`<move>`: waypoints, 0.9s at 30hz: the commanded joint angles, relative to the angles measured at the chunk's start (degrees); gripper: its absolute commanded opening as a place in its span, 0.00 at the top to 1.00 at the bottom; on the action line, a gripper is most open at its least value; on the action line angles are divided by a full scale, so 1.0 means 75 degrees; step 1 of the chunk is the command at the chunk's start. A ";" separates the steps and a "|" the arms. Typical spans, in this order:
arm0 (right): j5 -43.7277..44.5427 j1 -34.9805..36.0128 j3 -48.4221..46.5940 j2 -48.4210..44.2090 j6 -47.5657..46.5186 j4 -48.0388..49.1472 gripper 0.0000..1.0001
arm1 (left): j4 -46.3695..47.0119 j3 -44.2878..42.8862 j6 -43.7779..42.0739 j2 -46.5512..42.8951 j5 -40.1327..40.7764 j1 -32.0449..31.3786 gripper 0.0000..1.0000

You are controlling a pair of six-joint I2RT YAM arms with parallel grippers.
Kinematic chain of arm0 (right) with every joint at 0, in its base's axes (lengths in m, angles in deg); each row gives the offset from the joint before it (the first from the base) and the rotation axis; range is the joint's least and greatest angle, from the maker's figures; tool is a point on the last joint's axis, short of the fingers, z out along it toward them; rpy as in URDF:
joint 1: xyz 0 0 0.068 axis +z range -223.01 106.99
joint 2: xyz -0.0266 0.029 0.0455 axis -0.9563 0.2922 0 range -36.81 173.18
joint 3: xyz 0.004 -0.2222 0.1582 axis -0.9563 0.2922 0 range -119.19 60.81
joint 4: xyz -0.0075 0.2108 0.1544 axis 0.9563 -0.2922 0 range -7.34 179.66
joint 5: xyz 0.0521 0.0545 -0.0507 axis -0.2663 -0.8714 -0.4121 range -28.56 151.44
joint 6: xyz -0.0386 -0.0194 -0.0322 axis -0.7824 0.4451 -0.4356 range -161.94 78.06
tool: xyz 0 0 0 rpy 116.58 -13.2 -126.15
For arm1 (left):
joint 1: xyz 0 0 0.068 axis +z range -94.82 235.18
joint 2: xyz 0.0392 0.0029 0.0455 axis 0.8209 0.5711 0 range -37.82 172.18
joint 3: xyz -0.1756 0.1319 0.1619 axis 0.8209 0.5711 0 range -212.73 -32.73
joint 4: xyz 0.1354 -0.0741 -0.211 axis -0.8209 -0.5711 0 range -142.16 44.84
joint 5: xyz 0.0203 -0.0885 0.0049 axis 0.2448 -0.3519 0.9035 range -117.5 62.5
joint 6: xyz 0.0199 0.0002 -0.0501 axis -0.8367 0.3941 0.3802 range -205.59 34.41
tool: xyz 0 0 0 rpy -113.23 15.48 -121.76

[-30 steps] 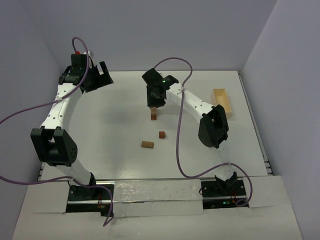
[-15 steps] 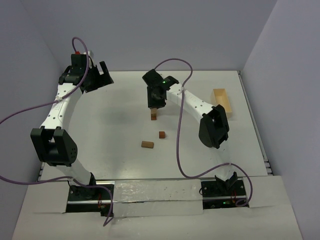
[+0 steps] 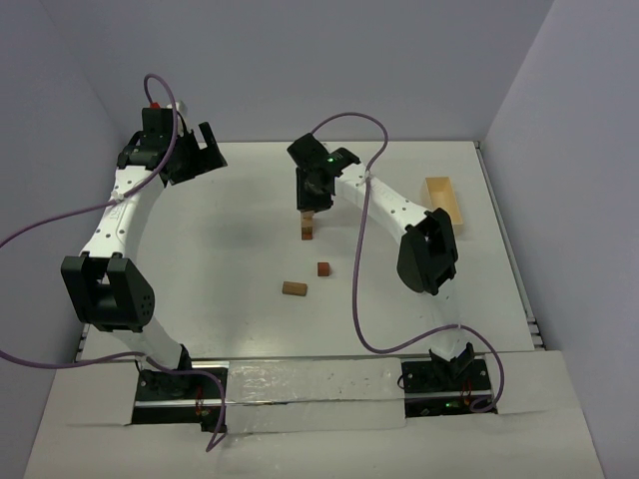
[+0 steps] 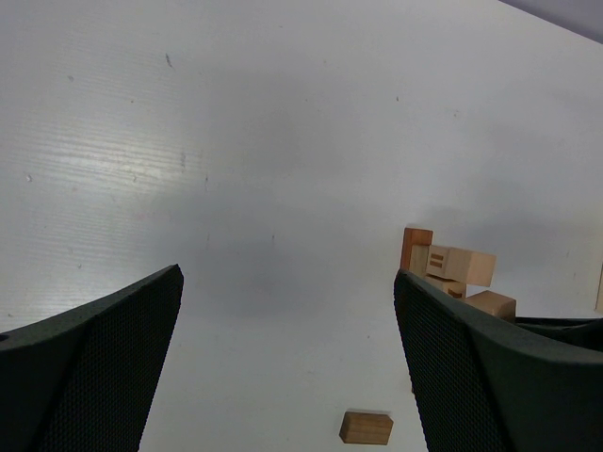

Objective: Build the wood block tower

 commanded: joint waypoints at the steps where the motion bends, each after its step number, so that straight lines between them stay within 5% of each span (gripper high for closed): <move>1: 0.0026 -0.0064 -0.0335 0.0049 -0.0003 0.0041 0.90 | 0.0132 -0.0229 0.0053 -0.0035 -0.0108 0.0060 0.01; 27: -0.0044 -0.0083 -0.0527 0.0396 0.0021 -0.0005 0.85 | 0.0132 -0.0197 0.0047 -0.0071 -0.0111 0.0071 0.01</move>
